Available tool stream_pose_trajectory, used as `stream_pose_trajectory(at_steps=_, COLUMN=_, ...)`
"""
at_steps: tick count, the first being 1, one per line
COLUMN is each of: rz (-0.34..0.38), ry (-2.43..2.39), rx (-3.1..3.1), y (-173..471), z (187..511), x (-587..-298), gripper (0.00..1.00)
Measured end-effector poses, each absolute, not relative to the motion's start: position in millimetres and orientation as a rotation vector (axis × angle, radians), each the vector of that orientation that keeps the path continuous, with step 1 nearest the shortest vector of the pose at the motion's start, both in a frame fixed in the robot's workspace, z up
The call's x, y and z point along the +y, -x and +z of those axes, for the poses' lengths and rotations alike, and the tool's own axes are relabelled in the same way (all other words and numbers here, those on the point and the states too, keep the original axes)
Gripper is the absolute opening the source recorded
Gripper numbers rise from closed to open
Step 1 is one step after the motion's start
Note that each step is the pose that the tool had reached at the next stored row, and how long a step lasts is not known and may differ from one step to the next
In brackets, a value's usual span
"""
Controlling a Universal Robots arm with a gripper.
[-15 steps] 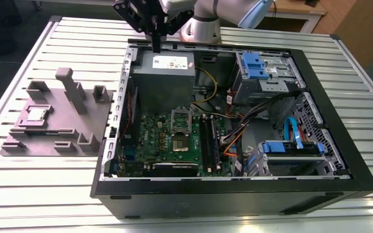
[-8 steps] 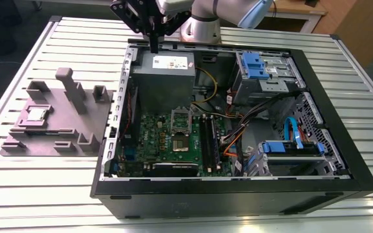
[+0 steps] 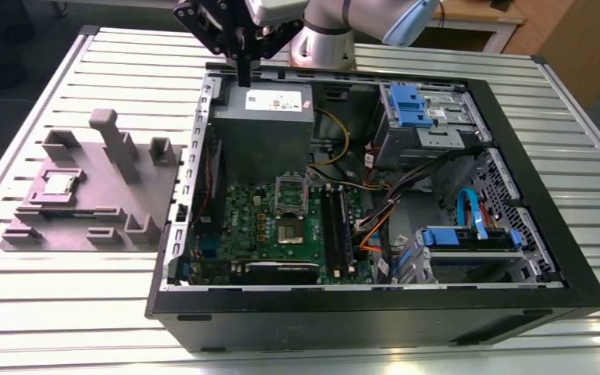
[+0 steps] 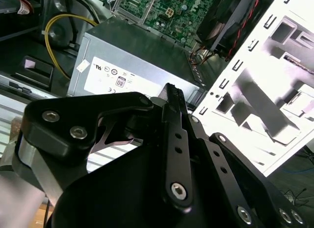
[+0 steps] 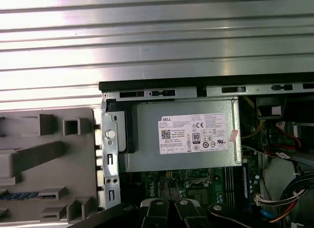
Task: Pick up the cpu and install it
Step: 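Reach for the cpu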
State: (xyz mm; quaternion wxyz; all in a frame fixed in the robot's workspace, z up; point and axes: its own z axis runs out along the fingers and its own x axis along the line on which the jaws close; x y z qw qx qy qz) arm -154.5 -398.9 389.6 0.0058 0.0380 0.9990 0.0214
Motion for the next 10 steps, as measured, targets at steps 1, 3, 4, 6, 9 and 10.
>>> stream_pose_trajectory(at_steps=1, rz=0.067, ry=-0.119, rx=3.127, y=154.7, z=389.5, x=-398.9, gripper=0.1)
stream_pose_trajectory(at_steps=3, rz=0.067, ry=-0.119, rx=3.127, y=155.1, z=389.4, x=-398.9, gripper=0.1)
stream_pose_trajectory(at_steps=4, rz=0.067, ry=-0.119, rx=3.127, y=155.3, z=389.3, x=-398.9, gripper=0.1)
stream_pose_trajectory(at_steps=6, rz=0.067, ry=-0.119, rx=3.128, y=155.7, z=389.2, x=-398.9, gripper=0.1)
stream_pose_trajectory(at_steps=9, rz=0.067, ry=-0.119, rx=3.128, y=156.1, z=389.1, x=-399.0, gripper=0.1)
stream_pose_trajectory(at_steps=10, rz=0.067, ry=-0.119, rx=3.129, y=156.3, z=389.1, x=-398.9, gripper=0.1)
